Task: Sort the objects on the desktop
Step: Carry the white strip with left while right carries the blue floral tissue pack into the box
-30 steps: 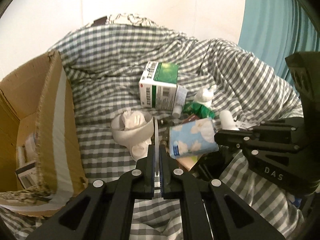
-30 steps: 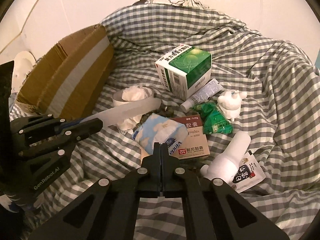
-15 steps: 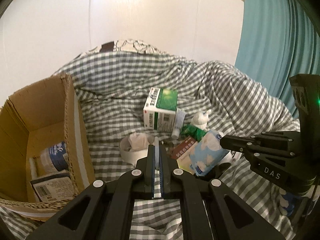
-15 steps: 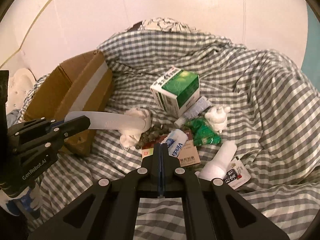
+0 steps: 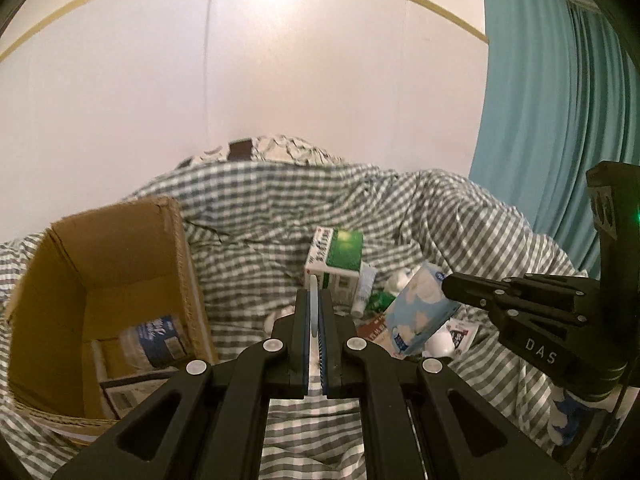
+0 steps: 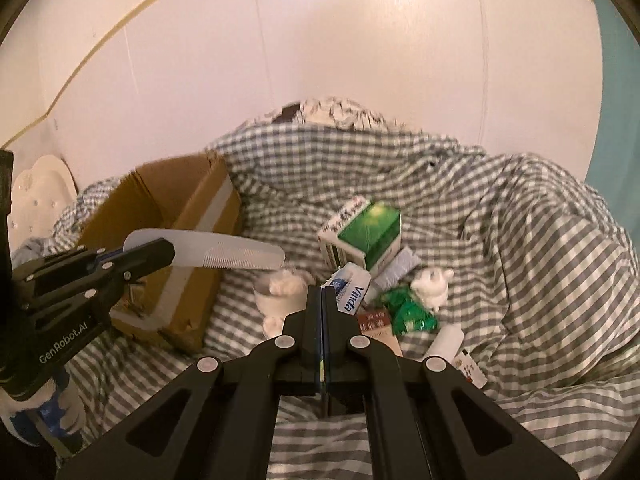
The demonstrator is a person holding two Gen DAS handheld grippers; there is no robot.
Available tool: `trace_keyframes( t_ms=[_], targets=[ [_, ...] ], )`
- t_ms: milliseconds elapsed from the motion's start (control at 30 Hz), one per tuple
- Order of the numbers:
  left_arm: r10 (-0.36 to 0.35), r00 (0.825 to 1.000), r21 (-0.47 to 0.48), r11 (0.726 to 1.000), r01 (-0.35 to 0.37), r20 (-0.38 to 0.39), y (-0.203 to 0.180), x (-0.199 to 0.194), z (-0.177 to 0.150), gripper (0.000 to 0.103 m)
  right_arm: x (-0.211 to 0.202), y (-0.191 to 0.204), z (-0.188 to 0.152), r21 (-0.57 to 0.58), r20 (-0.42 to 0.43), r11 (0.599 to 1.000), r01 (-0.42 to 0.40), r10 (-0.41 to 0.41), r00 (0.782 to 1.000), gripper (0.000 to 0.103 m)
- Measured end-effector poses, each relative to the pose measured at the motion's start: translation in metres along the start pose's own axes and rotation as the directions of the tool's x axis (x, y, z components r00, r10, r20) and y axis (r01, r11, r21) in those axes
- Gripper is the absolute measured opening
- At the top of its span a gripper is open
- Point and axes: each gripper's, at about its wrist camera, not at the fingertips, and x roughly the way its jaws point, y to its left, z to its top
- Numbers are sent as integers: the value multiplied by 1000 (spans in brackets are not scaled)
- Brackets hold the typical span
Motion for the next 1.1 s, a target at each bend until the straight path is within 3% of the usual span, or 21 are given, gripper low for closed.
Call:
trace_keyframes(
  t_ms=[300,667,1100],
  targets=[
    [22,998,-22,1000,-20,61,16,-34,16,3,-31,23,24,-29,71,999,-23,25,997,0],
    [85,984,-72,995,-74,158,49,-83,28,3,-64,77,55,-145,143,987,-67,88,986,0],
    [210,962,-162,970,-183,175,113,-106,13,3,-65,150,81,-255,155,951,-177,221,963,0]
  ],
)
